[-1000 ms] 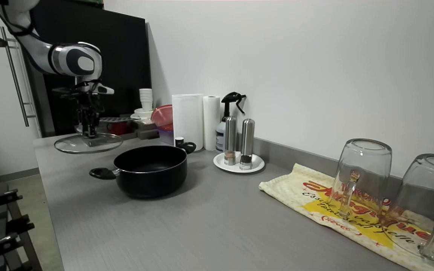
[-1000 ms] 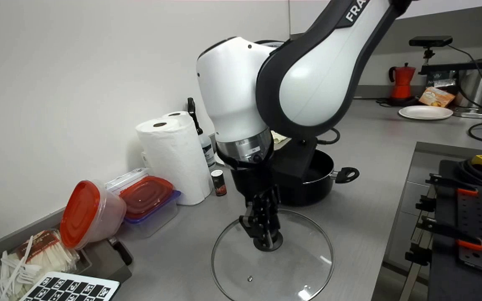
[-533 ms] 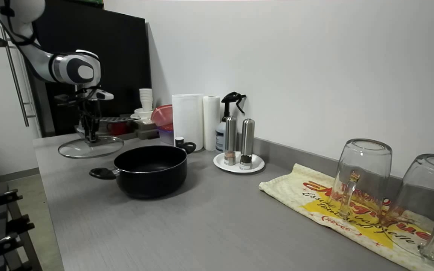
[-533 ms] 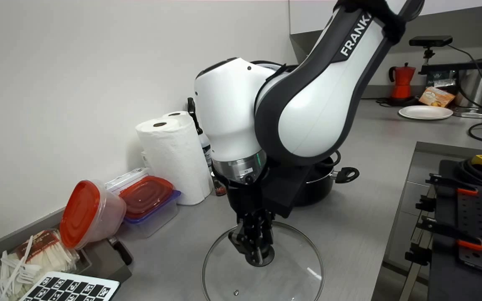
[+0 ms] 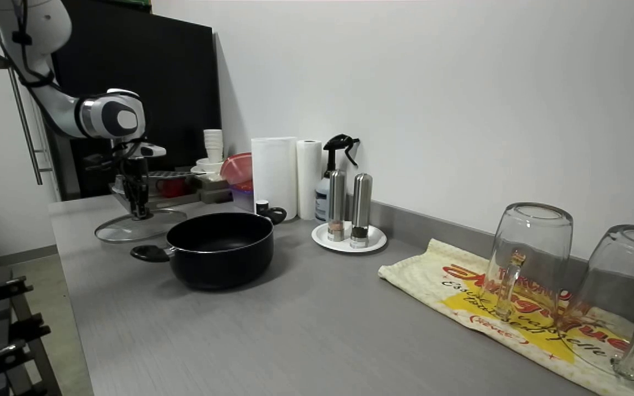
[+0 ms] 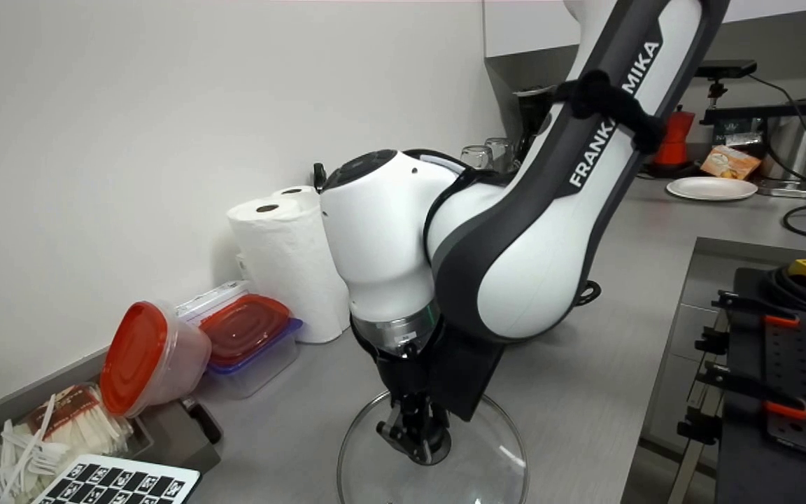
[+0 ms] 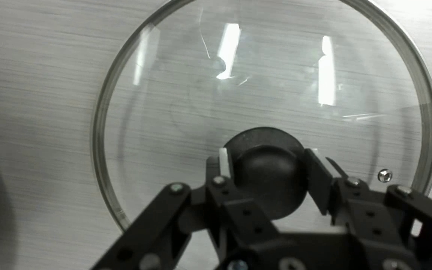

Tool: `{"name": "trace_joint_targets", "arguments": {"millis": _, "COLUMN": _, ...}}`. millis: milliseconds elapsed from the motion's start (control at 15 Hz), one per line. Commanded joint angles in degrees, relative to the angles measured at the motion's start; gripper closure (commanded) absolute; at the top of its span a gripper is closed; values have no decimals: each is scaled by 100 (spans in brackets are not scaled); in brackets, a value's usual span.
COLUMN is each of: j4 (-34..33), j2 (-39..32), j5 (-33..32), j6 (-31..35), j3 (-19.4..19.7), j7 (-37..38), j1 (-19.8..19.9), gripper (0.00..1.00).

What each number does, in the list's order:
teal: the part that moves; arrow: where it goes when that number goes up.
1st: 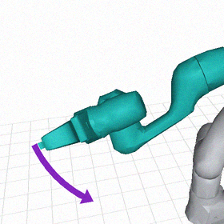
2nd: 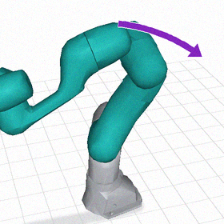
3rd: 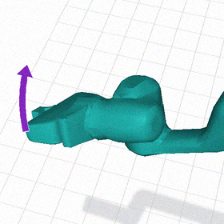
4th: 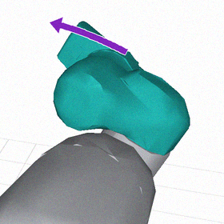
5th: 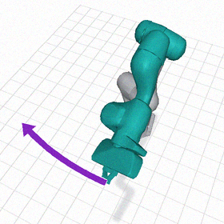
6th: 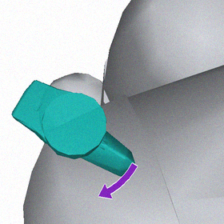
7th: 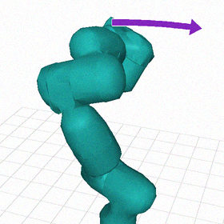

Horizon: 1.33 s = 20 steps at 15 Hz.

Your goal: Remove the lid from the pot

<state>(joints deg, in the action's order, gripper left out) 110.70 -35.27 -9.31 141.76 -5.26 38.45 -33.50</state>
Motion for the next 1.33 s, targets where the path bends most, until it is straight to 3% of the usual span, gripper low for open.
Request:
{"name": "trace_joint_targets", "arguments": {"millis": 0, "j4": -264, "j2": -231, "j5": -318, "j6": 54, "j3": 294, "j7": 381, "j1": -325, "gripper": 75}}
{"name": "trace_joint_targets", "arguments": {"millis": 533, "j4": -394, "j2": -340, "j5": -284, "j6": -174, "j3": 339, "j7": 247, "j1": -413, "gripper": 75}}
{"name": "trace_joint_targets", "arguments": {"millis": 600, "j4": -394, "j2": -333, "j5": -264, "j6": -238, "j3": 313, "j7": 188, "j1": -386, "gripper": 31}}
{"name": "trace_joint_targets", "arguments": {"millis": 667, "j4": -394, "j2": -330, "j5": -256, "j6": -288, "j3": 302, "j7": 158, "j1": -373, "gripper": 23}}
{"name": "trace_joint_targets", "arguments": {"millis": 733, "j4": -233, "j2": -297, "j5": -193, "j6": -77, "j3": 280, "j7": 218, "j1": -333, "gripper": 43}}
{"name": "trace_joint_targets", "arguments": {"millis": 933, "j4": -265, "j2": -297, "j5": -197, "j6": -145, "j3": 276, "j7": 211, "j1": -330, "gripper": 24}}
{"name": "trace_joint_targets", "arguments": {"millis": 1267, "j4": -279, "j2": -297, "j5": -197, "j6": -153, "j3": 276, "j7": 210, "j1": -329, "gripper": 23}}
